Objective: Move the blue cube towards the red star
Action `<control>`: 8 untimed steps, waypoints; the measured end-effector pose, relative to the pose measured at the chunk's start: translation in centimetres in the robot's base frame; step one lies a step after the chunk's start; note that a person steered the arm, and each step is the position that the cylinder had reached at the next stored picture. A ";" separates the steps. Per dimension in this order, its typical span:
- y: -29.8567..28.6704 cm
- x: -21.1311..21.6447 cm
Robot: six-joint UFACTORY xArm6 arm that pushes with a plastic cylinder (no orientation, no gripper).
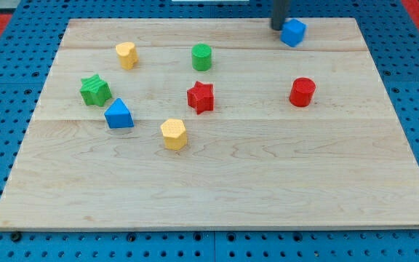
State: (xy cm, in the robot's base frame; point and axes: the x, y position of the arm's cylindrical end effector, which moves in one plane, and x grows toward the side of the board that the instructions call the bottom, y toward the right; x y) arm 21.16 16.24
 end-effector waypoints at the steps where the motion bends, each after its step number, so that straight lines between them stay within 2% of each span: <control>1: 0.7 1.7; 2: 2.8 3.2; 3: 7.4 1.7; 4: 7.2 4.4; 6: -3.9 9.8; 7: -5.9 9.7; 8: -8.3 11.4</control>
State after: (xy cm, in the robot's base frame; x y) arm 32.58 7.96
